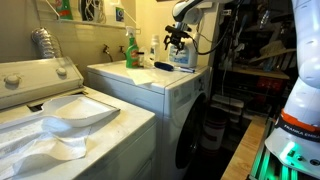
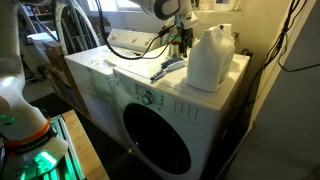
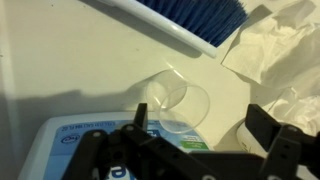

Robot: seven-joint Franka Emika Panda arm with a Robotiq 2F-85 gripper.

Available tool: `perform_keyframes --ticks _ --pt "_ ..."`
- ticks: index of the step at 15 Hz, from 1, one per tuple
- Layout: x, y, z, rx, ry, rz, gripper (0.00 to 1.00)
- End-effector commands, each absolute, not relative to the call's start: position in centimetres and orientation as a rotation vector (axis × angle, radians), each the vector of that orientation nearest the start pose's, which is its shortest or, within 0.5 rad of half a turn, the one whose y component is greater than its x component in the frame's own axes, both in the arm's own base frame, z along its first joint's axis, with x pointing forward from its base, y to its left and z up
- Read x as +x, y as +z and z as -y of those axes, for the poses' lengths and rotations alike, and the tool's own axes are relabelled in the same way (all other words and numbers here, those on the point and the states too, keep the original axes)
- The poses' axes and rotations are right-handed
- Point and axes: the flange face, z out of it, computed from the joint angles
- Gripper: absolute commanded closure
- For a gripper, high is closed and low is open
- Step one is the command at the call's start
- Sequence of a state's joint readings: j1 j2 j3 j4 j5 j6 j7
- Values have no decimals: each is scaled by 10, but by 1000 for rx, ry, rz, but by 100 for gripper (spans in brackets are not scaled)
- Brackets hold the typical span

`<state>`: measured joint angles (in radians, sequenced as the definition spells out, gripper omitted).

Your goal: Put the cup on it's side

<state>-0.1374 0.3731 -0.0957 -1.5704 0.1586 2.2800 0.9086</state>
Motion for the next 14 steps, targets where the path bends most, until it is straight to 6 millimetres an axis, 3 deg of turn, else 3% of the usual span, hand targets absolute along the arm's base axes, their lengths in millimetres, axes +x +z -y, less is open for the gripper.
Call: perform_keyframes --ticks 1,9,14 --pt "700 456 155 -2326 -418 -1695 0" --pt "715 437 159 -2328 -386 -1723 0" --pt "720 435 160 -2331 -397 -1720 0"
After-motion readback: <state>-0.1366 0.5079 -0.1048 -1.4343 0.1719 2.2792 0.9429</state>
